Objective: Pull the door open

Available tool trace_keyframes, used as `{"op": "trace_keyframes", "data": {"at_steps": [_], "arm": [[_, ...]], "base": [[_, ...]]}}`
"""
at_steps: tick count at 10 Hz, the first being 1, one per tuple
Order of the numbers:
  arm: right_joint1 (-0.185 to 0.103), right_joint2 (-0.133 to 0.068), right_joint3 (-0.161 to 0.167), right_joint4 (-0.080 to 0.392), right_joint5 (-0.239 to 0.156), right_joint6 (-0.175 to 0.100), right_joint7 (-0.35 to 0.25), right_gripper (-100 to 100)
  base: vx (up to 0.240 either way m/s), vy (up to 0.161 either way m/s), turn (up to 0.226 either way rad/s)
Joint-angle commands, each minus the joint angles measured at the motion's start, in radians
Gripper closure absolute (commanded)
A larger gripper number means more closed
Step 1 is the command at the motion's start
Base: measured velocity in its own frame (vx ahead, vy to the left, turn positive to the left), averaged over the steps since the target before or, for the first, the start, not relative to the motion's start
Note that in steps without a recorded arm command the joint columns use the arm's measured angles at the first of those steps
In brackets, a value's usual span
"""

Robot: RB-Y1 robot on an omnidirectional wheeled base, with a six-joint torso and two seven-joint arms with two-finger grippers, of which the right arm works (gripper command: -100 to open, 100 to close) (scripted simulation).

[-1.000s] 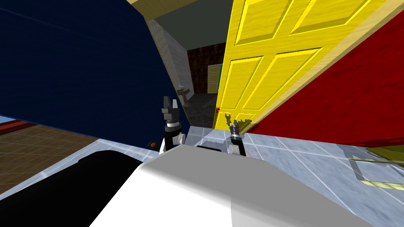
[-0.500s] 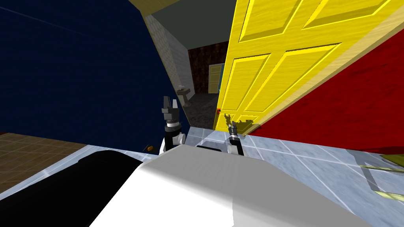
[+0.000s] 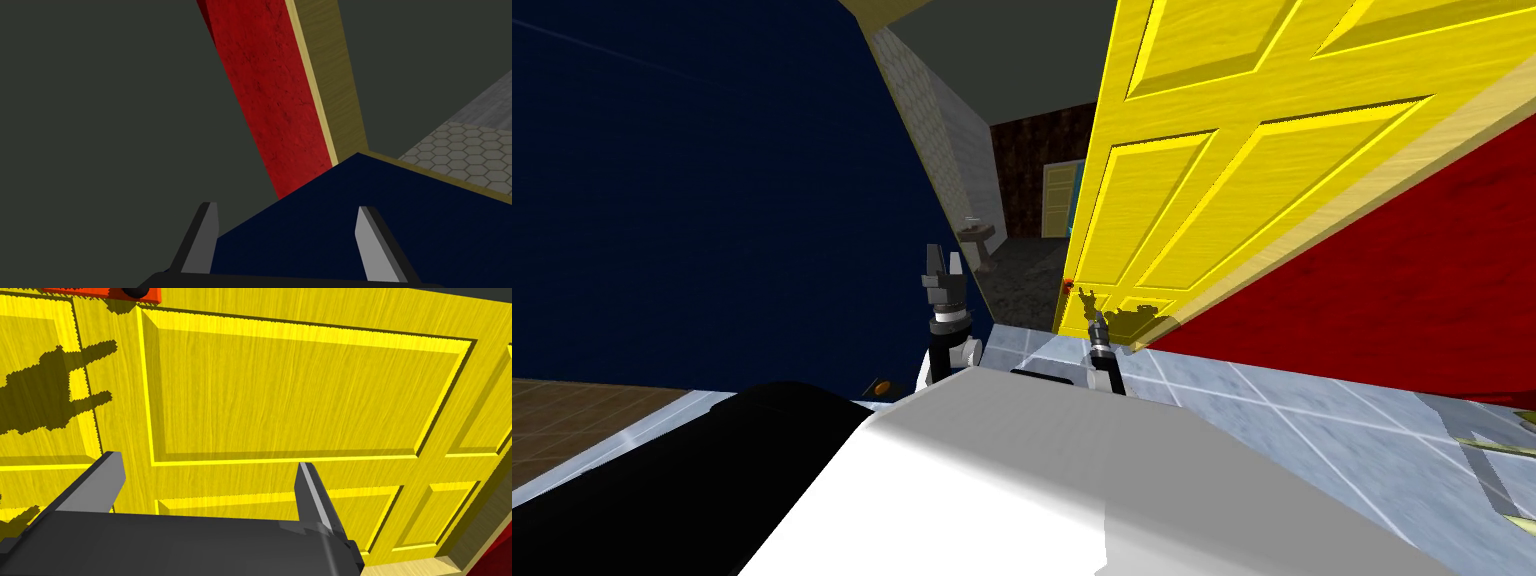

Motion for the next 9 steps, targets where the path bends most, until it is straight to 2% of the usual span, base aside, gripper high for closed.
{"op": "trace_keyframes", "data": {"at_steps": [1, 4, 9], "arm": [[-0.009, 0.008, 0.001, 0.031, -0.002, -0.004, 0.009, -100], [-0.034, 0.029, 0.004, 0.115, -0.009, -0.016, 0.028, -100], [-0.058, 0.055, 0.007, 0.200, -0.016, -0.027, 0.047, -100]], "base": [[0.095, -0.006, 0.019], [0.149, -0.009, 0.022], [0.124, -0.002, 0.000]]}}
